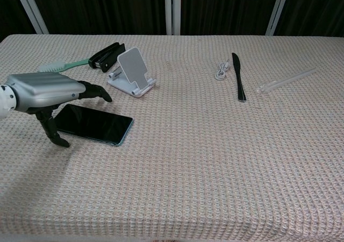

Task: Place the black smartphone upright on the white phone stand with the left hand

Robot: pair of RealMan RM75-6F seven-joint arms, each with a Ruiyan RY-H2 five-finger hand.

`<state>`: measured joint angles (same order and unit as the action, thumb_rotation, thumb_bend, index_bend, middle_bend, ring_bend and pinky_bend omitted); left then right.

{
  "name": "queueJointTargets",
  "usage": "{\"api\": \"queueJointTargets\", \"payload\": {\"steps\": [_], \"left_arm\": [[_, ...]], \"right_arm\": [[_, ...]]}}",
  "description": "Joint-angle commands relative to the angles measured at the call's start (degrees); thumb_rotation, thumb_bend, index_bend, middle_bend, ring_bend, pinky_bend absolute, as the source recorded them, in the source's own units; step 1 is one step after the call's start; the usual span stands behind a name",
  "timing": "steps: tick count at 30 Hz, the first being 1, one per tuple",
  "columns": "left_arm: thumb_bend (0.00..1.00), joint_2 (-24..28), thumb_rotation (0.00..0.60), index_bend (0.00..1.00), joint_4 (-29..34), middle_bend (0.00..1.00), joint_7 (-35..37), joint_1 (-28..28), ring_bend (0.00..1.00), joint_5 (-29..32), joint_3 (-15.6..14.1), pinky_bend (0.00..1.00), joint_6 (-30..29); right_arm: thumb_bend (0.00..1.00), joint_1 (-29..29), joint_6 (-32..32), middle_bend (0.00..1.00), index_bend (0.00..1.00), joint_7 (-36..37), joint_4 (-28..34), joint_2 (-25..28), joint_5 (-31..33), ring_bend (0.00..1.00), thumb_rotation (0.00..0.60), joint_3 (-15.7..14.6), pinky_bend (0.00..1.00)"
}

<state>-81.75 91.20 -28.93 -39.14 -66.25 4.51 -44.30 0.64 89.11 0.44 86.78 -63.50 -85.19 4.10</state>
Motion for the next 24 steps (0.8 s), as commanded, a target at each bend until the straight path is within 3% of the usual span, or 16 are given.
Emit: {"api": "queueJointTargets", "payload": {"steps": [1, 11, 24], "left_arm": [[0.08, 0.15, 0.6, 0.13, 0.61, 0.07, 0.8, -0.65, 0.08, 0.98, 0.05, 0.23, 0.44], [0.17, -0.4, 0.6, 0.14, -0.13, 0.08, 1.13, -2.44, 0.08, 3.62, -0.74, 0.23, 0.39], [0.17, -1.07, 0.6, 0.17, -1.08, 0.08, 0.45, -3.72, 0.08, 4.24, -2.49, 0.23, -0.91]], "right_arm": [[0.16, 0.03, -0.08, 0.0, 0.0, -0.01, -0.01, -0.04, -0.02, 0.0, 0.6, 0.02, 0.0], [0.16, 0.09, -0.75, 0.0, 0.0, -0.05, -0.06, 0.01, 0.3, 0.0, 0.6, 0.03, 0.0], [0.17, 0.25, -1.33, 0.0, 0.0, -0.66, 0.42, -0.1, 0.84, 0.0, 0.6, 0.27, 0.0]]}}
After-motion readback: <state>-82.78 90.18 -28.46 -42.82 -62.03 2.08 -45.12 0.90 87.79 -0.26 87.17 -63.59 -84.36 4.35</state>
